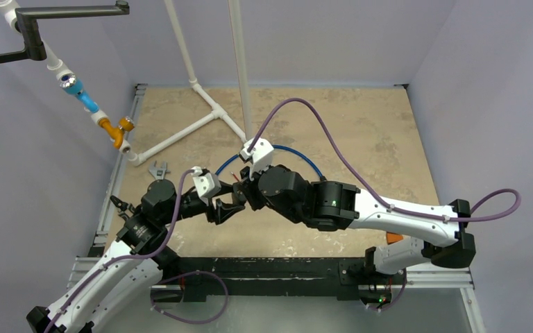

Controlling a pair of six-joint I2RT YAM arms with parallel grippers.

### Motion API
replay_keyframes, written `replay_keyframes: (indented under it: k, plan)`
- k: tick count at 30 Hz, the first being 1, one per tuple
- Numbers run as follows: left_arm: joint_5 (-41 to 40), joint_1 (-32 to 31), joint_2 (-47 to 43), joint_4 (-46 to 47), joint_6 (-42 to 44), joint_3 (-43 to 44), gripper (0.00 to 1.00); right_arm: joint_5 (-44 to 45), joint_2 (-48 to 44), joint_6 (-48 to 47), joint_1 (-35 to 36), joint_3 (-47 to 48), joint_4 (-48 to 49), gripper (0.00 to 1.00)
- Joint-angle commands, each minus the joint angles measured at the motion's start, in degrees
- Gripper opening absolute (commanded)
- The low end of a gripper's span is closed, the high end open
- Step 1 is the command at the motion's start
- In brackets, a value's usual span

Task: Unlock with the key

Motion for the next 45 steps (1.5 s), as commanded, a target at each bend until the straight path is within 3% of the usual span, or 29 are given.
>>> replay_keyframes:
  k: [1,28,37,45]
  plan:
    - [3.7,0.04,-1.41,7.68,-1.4,1.6,0.0,1.7,0.18,-0.02,0.0,3.53,-2.31,0.0]
    - [4.29,0.05,-1.33,11.64,-2.79,1.71,0.0,0.14,2.28,0.73,0.08,4.81,-3.51,0.0]
    - [7.91,0.15,-1.09,13.41,-2.58,1.97,0.0,-9.68,0.62,-1.25,0.01,0.53,1.15,0.0]
    - [9.08,0.13,-0.76,14.53,-3.03,2.13,0.0,-12.67,-1.95,-2.96,-0.04,-3.31,4.22,0.0]
